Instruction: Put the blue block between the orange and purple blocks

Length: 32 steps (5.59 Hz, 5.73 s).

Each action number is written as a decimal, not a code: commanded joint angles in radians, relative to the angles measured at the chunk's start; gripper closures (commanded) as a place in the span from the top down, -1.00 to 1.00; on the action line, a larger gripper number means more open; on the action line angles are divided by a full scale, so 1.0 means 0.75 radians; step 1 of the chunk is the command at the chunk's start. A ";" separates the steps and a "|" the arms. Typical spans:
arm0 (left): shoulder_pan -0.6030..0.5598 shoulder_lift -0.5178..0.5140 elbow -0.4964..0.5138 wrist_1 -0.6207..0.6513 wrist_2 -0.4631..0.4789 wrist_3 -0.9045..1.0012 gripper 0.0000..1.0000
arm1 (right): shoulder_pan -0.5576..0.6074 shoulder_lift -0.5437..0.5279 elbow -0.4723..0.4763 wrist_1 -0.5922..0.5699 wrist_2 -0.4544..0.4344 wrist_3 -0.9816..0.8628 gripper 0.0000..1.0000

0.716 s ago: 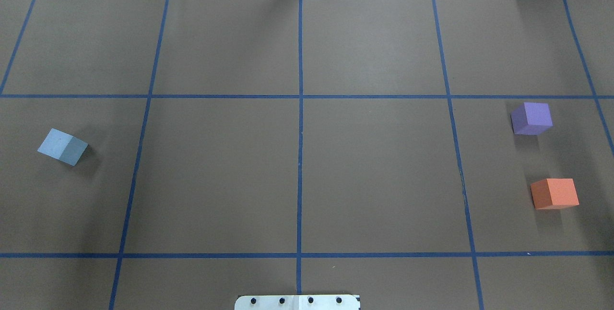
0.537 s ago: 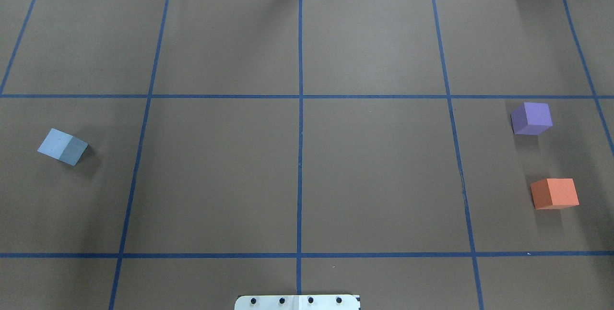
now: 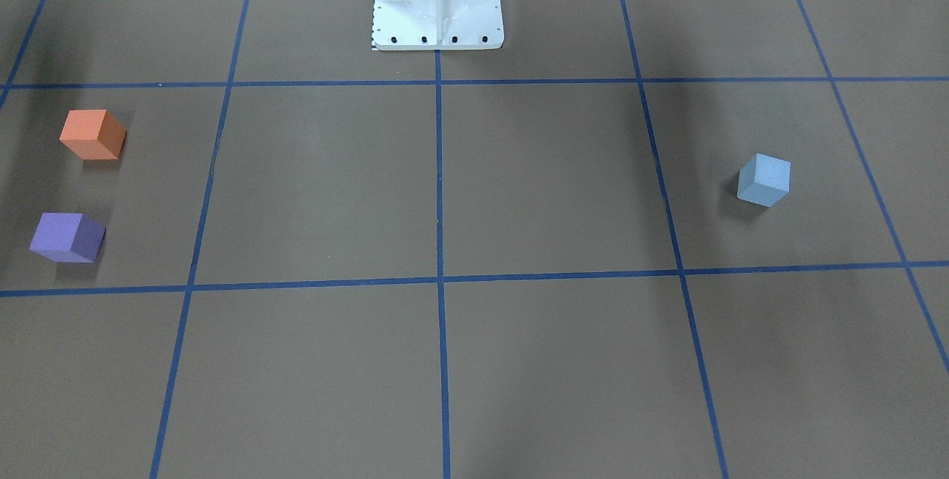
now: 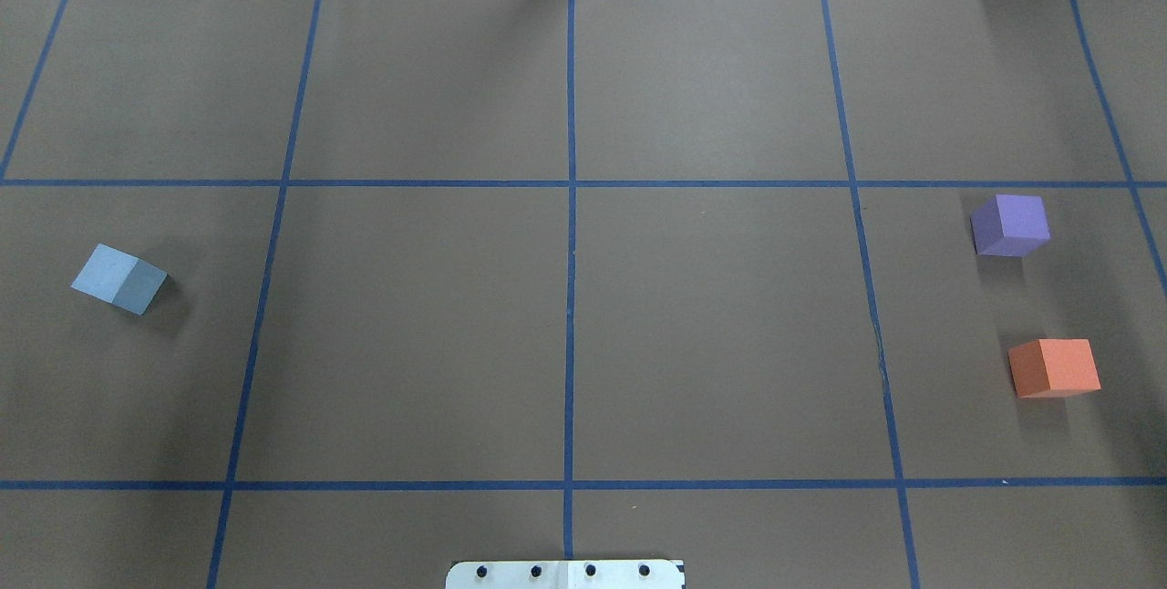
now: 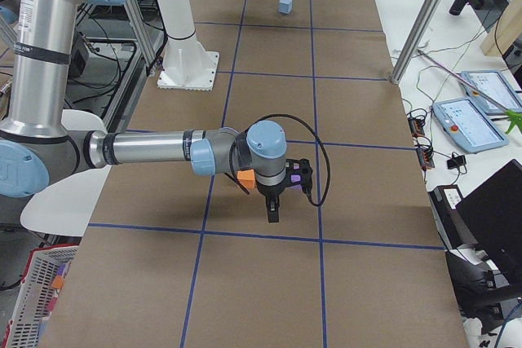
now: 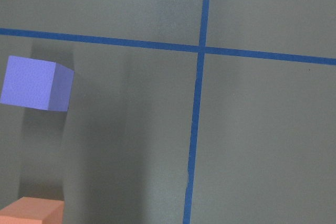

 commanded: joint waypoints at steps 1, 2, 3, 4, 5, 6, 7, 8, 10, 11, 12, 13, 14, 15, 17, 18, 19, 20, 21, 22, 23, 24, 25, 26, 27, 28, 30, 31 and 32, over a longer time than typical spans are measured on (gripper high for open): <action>0.001 -0.028 0.013 -0.306 0.005 -0.008 1.00 | 0.000 0.000 -0.005 0.033 0.026 0.003 1.00; 0.009 -0.087 0.052 -0.325 -0.011 -0.008 1.00 | 0.000 0.000 -0.005 0.033 0.027 0.003 1.00; 0.037 -0.100 0.050 -0.368 -0.051 -0.016 1.00 | 0.000 0.000 -0.005 0.033 0.027 0.003 1.00; 0.226 -0.096 0.066 -0.451 -0.169 -0.178 1.00 | 0.000 -0.002 -0.005 0.035 0.027 0.003 1.00; 0.388 -0.102 0.068 -0.541 -0.158 -0.482 1.00 | 0.000 -0.002 -0.005 0.035 0.027 0.001 1.00; 0.515 -0.074 0.070 -0.708 -0.004 -0.744 1.00 | 0.000 -0.002 -0.005 0.035 0.027 0.001 1.00; 0.658 -0.065 0.070 -0.746 0.161 -0.862 1.00 | 0.000 -0.002 -0.005 0.035 0.027 0.001 1.00; 0.752 -0.065 0.068 -0.746 0.256 -0.930 1.00 | 0.000 -0.002 -0.005 0.035 0.027 0.001 1.00; 0.925 -0.067 0.070 -0.744 0.455 -1.035 1.00 | 0.000 -0.002 -0.009 0.035 0.027 0.001 1.00; 0.956 -0.067 0.075 -0.742 0.476 -1.033 1.00 | 0.000 -0.002 -0.009 0.035 0.027 0.001 1.00; 0.958 -0.067 0.073 -0.742 0.474 -1.037 -0.15 | 0.000 -0.002 -0.009 0.035 0.027 0.001 1.00; 0.958 -0.079 0.075 -0.742 0.476 -1.037 -0.99 | 0.000 -0.002 -0.009 0.035 0.027 0.001 1.00; 0.958 -0.100 0.026 -0.734 0.460 -1.041 -1.00 | 0.000 -0.002 -0.009 0.035 0.025 -0.001 1.00; 0.958 -0.163 -0.060 -0.667 0.457 -1.096 -1.00 | 0.000 -0.004 -0.009 0.035 0.027 -0.001 1.00; 1.065 -0.588 -0.083 -0.317 0.468 -1.424 -1.00 | 0.000 -0.004 -0.009 0.035 0.027 0.001 1.00; 1.188 -0.907 -0.028 0.007 0.484 -1.553 -1.00 | 0.000 -0.002 -0.009 0.035 0.027 0.001 1.00; 1.284 -1.151 0.136 0.114 0.610 -1.652 -1.00 | 0.000 0.000 -0.009 0.033 0.025 0.003 1.00; 1.354 -1.358 0.389 0.103 0.657 -1.766 -1.00 | -0.002 0.002 -0.013 0.033 0.022 0.003 1.00; 1.387 -1.409 0.495 0.086 0.660 -1.779 -0.73 | -0.002 0.002 -0.013 0.033 0.024 0.003 1.00; 1.396 -1.405 0.522 0.064 0.660 -1.779 -0.13 | -0.002 0.002 -0.013 0.033 0.024 0.003 1.00; 1.430 -1.405 0.547 0.062 0.719 -1.779 0.88 | -0.002 0.002 -0.015 0.031 0.029 0.003 1.00; 1.461 -1.407 0.545 0.064 0.794 -1.773 1.00 | -0.002 0.002 -0.009 0.033 0.029 0.003 1.00; 1.445 -1.411 0.515 0.064 0.791 -1.755 1.00 | -0.002 0.011 -0.005 0.035 0.033 0.007 1.00; 1.380 -1.409 0.419 0.088 0.785 -1.621 1.00 | -0.008 0.013 0.024 0.144 0.112 0.020 1.00; 1.260 -1.401 0.353 0.161 0.649 -1.458 0.99 | -0.022 0.007 0.036 0.324 0.262 0.014 1.00; 1.082 -1.399 0.345 0.190 0.463 -1.233 0.98 | -0.075 0.057 0.040 0.439 0.335 0.133 1.00; 0.845 -1.253 0.338 0.194 0.313 -0.842 0.98 | -0.371 0.373 0.075 0.460 0.287 0.725 1.00; 0.698 -1.160 0.338 0.195 0.154 -0.634 0.98 | -0.579 0.494 0.101 0.452 0.070 0.958 1.00; 0.542 -1.050 0.336 0.190 0.031 -0.391 1.00 | -0.800 0.639 0.100 0.404 -0.139 1.169 1.00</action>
